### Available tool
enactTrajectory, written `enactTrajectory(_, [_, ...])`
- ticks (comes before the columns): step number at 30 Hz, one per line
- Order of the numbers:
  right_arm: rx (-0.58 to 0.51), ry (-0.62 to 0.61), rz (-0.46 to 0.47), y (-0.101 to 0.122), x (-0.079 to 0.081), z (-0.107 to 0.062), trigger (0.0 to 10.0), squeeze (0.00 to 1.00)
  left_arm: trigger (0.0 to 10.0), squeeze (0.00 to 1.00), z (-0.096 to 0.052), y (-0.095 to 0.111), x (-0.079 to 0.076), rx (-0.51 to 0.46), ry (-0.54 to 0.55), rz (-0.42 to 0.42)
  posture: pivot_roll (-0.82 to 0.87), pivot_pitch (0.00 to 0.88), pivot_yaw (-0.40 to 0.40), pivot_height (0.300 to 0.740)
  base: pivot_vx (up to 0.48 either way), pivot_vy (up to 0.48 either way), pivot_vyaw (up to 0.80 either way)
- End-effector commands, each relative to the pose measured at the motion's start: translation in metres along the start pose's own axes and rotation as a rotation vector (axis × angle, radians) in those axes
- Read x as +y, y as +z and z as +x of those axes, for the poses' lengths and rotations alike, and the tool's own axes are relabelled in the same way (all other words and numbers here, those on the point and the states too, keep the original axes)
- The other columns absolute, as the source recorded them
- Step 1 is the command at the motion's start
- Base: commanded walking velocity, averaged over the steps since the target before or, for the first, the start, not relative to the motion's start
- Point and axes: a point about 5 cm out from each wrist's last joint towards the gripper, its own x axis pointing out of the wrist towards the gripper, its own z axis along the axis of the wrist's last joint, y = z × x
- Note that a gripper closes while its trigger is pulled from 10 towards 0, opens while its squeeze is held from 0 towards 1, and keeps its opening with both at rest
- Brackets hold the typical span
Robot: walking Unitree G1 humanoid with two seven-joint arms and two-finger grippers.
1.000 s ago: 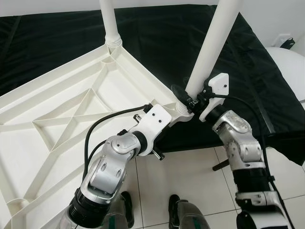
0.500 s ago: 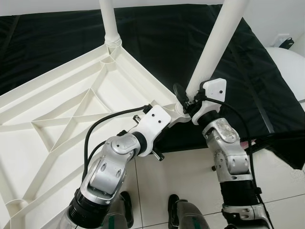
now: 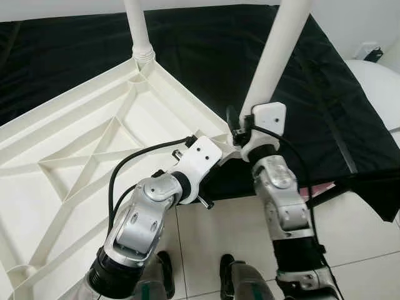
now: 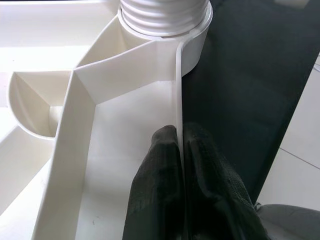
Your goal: Building children table
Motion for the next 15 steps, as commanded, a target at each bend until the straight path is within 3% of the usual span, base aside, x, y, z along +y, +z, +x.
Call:
enactTrajectory(1, [0.051,0.005,-0.01,-0.012,0.005,-0.002,10.0,0.0,10.0,0.0,-0.005,0.016,0.004,-0.079,0.1,0.017,-0.11,0.252,-0.002,0.74,0.0,0.0,0.0])
enactTrajectory(10, [0.113,-0.178,-0.022,-0.025,0.0,0.004,10.0,0.0,10.0,0.0,-0.004,0.017,0.004,-0.08,0.103,0.015,-0.1,0.25,0.001,0.74,0.0,0.0,0.0])
enactTrajectory(15, [0.126,-0.177,0.001,-0.028,0.003,0.003,10.0,0.0,10.0,0.0,-0.004,0.017,0.004,-0.082,0.102,0.014,-0.1,0.248,0.001,0.74,0.0,0.0,0.0])
